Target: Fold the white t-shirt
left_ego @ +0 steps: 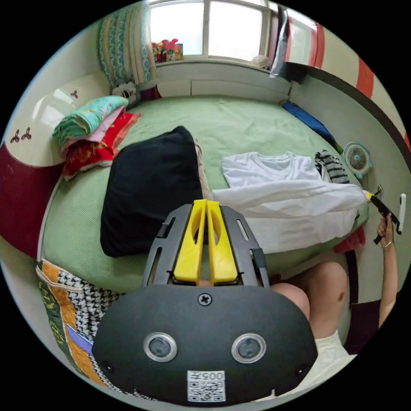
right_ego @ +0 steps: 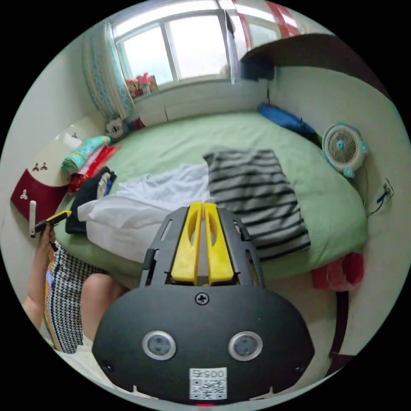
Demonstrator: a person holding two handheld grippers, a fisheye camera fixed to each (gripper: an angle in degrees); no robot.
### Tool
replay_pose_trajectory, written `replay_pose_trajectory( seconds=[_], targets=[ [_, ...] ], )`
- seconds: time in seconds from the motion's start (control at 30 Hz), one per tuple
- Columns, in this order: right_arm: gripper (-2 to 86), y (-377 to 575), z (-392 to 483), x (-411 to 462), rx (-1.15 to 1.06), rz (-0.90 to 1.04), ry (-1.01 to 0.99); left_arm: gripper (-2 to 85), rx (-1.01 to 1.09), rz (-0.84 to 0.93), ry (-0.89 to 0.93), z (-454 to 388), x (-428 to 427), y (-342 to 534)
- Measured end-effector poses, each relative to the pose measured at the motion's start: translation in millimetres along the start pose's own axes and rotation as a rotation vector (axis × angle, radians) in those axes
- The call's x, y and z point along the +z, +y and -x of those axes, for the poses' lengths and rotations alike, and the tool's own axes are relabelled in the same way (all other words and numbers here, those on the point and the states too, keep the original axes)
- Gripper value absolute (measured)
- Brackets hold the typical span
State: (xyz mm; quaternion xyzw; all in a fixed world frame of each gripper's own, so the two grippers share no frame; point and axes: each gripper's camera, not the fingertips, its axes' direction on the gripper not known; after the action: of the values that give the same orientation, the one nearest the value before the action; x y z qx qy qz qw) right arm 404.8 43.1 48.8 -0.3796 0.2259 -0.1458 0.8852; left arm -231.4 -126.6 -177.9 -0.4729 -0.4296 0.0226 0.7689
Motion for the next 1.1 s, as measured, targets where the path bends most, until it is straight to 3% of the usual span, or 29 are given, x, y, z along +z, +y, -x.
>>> replay_pose_trajectory(
  seconds=[0.07, 0.2, 0.27, 0.57, 0.87, 1.1],
  targets=[
    [-1.3, 21, -4, 47, 0.005, 0.161, 0.027, -0.2, -0.037, 0.036, 0.029, 3, 16, 10],
    [1.3, 65, -12, 86, -0.01, 0.291, 0.063, 0.1, -0.048, 0.139, 0.039, 8, 44, 35],
    [6.1, 79, -23, 80, 0.026, 0.26, -0.012, 0.5, -0.048, 0.146, 0.047, 9, 46, 39],
    [8.1, 82, -34, 41, 0.016, 0.149, -0.127, 3.8, 0.038, 0.075, 0.118, -17, 30, 19],
    [6.7, 84, -10, 70, 0.003, 0.169, -0.102, 5.5, 0.087, 0.043, 0.186, -41, 25, 3],
    [-0.4, 88, -7, 54, 0.046, 0.108, -0.052, 5.8, 0.098, 0.057, 0.205, -52, 27, -3]
  ],
)
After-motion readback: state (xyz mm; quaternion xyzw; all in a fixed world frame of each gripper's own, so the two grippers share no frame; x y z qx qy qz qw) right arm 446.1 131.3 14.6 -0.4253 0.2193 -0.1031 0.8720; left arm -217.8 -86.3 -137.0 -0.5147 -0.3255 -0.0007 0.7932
